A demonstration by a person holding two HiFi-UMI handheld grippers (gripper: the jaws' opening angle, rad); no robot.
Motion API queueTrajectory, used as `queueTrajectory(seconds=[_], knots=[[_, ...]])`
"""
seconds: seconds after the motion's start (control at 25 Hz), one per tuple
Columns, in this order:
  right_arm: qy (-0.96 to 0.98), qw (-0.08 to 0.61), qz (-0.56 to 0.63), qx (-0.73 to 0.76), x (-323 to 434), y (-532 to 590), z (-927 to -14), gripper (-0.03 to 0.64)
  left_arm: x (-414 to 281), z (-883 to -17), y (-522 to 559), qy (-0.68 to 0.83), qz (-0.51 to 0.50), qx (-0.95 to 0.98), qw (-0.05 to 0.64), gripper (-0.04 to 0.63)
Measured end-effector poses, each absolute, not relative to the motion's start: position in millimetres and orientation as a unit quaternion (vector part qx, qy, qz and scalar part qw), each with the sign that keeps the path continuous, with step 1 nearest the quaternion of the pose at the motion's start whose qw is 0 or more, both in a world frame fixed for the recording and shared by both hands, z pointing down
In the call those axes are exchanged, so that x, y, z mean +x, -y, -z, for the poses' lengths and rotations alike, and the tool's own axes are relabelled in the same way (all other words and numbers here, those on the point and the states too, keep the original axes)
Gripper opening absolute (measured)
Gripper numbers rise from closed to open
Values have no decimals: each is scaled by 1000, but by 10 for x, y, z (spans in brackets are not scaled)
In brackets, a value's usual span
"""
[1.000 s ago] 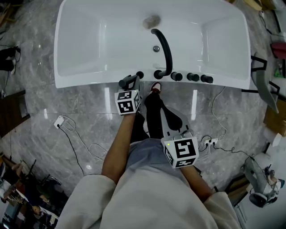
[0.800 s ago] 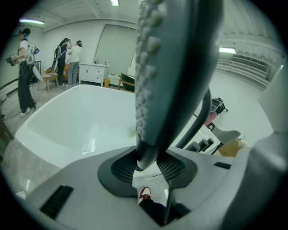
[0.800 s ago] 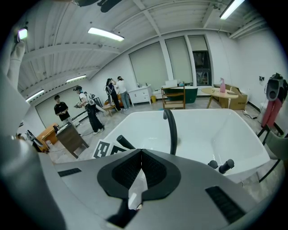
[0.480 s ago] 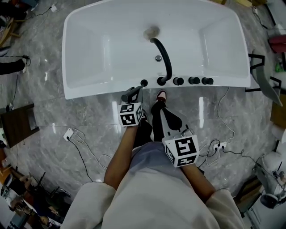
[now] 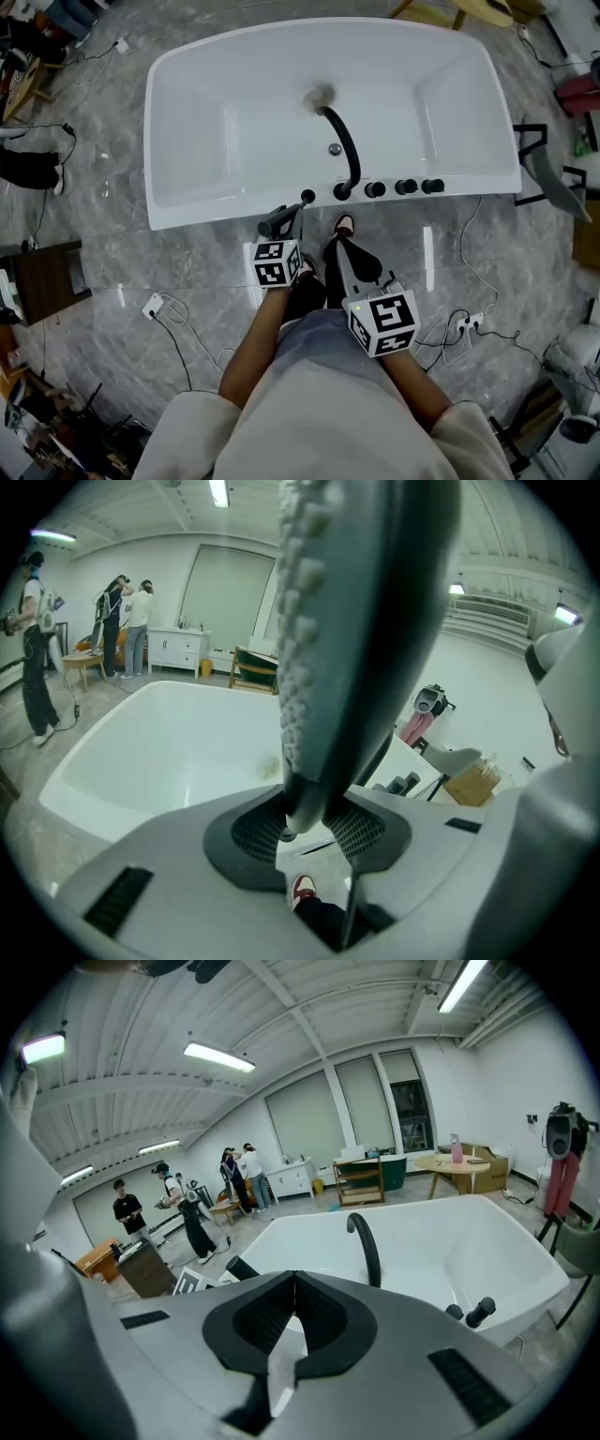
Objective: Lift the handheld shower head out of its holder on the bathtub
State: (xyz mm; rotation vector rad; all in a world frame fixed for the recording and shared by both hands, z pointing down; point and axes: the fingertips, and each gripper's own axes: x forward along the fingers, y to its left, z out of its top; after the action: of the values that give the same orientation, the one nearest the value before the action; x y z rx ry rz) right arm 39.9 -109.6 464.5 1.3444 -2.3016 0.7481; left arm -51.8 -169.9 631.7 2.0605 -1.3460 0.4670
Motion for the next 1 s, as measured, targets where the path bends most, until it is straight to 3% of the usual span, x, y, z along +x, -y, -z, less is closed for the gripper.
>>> queueTrajectory(seconds=[1.0], knots=[[836, 167, -215, 477, 154, 784, -4274, 14, -697, -5405, 1429, 504, -117, 810, 276, 138]])
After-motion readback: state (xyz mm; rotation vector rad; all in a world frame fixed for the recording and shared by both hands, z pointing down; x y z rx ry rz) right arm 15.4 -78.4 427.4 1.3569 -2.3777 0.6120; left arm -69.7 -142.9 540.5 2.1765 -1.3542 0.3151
